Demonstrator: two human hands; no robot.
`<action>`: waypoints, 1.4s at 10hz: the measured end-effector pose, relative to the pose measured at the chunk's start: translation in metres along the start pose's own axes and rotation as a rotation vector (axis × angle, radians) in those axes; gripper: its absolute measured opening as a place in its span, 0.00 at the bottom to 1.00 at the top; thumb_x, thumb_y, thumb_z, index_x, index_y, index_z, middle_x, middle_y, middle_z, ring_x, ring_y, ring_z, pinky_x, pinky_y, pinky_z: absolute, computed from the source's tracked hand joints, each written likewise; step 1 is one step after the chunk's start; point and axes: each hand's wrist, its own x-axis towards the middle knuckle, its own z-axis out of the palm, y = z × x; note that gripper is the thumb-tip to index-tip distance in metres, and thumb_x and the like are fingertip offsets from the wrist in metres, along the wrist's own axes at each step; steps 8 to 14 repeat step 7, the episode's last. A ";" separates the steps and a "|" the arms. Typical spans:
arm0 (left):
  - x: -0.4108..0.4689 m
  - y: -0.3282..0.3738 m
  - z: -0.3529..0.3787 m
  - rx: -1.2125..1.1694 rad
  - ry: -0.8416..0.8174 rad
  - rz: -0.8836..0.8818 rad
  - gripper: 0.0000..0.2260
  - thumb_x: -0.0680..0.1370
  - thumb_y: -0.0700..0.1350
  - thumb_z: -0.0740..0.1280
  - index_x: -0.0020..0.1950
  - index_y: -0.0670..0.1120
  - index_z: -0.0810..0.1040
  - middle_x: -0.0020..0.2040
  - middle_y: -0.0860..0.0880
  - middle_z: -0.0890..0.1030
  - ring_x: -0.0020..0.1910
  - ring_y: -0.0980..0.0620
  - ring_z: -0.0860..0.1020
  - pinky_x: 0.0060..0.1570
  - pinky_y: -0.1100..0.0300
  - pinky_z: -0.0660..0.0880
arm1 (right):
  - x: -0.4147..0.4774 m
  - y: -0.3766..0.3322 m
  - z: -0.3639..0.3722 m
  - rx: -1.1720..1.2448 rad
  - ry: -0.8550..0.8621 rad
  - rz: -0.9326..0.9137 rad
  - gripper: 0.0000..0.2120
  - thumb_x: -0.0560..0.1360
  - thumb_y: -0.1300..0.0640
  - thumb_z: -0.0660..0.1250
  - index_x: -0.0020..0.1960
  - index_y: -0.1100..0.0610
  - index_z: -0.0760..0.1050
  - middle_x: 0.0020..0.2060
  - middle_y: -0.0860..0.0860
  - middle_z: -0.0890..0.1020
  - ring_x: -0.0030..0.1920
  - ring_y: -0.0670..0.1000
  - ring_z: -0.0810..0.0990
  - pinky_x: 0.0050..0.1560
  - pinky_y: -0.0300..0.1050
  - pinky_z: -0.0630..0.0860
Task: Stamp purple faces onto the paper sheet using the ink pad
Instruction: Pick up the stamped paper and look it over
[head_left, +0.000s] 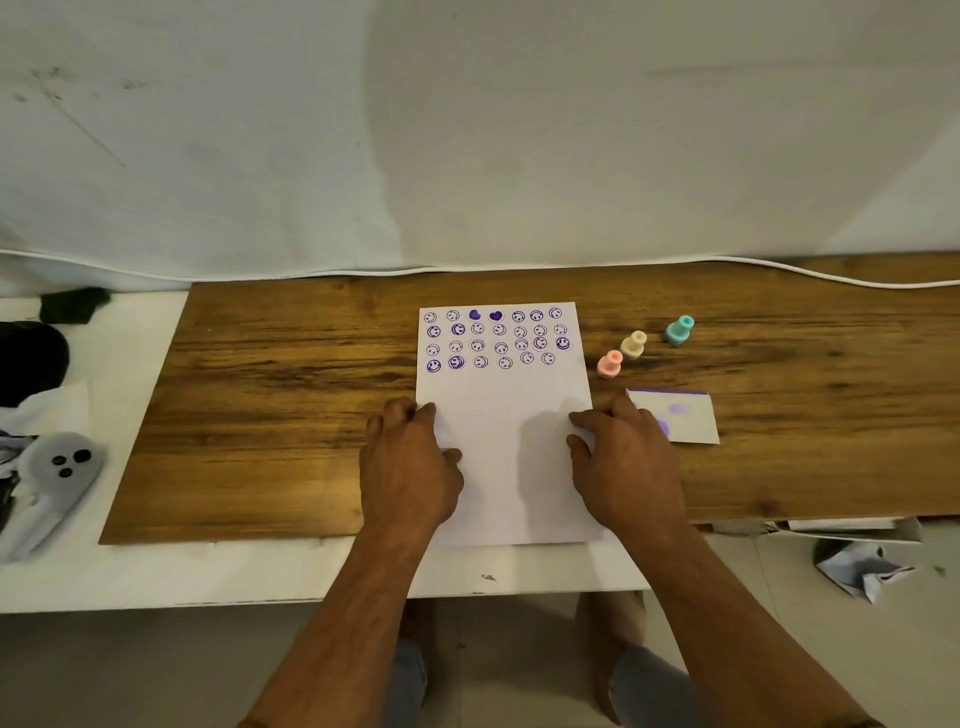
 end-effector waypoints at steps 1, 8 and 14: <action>-0.001 0.000 0.000 0.029 -0.001 0.012 0.27 0.78 0.48 0.72 0.76 0.46 0.72 0.74 0.45 0.71 0.72 0.41 0.69 0.69 0.47 0.71 | 0.000 0.000 -0.001 0.009 -0.020 -0.003 0.17 0.80 0.49 0.70 0.68 0.52 0.81 0.62 0.53 0.81 0.60 0.55 0.78 0.59 0.51 0.79; -0.022 0.010 -0.057 0.171 -0.128 0.097 0.27 0.80 0.55 0.68 0.77 0.48 0.68 0.77 0.46 0.71 0.74 0.44 0.71 0.69 0.49 0.71 | 0.014 -0.041 -0.133 -0.047 0.430 -0.348 0.39 0.81 0.30 0.52 0.85 0.44 0.40 0.85 0.48 0.44 0.84 0.56 0.41 0.80 0.68 0.47; -0.022 0.010 -0.057 0.171 -0.128 0.097 0.27 0.80 0.55 0.68 0.77 0.48 0.68 0.77 0.46 0.71 0.74 0.44 0.71 0.69 0.49 0.71 | 0.014 -0.041 -0.133 -0.047 0.430 -0.348 0.39 0.81 0.30 0.52 0.85 0.44 0.40 0.85 0.48 0.44 0.84 0.56 0.41 0.80 0.68 0.47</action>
